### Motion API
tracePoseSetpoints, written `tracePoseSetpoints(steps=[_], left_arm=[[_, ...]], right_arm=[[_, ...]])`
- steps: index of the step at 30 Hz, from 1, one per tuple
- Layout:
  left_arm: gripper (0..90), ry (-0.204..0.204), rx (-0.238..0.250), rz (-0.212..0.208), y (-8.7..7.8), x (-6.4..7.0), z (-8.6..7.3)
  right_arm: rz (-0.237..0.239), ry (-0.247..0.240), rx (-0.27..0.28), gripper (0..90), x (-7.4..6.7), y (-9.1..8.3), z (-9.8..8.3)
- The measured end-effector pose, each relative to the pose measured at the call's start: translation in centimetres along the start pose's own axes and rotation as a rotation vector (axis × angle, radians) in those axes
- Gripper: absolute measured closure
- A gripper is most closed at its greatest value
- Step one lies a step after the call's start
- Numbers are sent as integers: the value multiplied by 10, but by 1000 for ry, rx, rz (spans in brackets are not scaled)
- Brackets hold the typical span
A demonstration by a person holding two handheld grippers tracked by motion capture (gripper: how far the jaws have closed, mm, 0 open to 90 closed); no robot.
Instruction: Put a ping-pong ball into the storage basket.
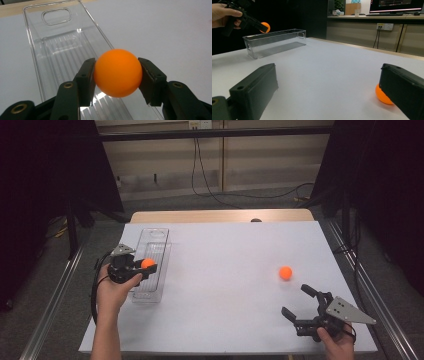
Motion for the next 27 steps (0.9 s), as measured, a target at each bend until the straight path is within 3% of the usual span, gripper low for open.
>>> tracePoseSetpoints(steps=[27], left_arm=[[509,-4,-19,45,2,-8,-5]], right_arm=[[1,0,1,10,0,0,0]])
Point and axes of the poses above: each handheld gripper's, and its own axes: y roughly forward along the jaws, z roughly out of its top, x roughly to its right, the point moved 4 cm from there along y, roughly forward along the jaws, and after that the axes turned 6 degrees about x, right-handed, at the moved point
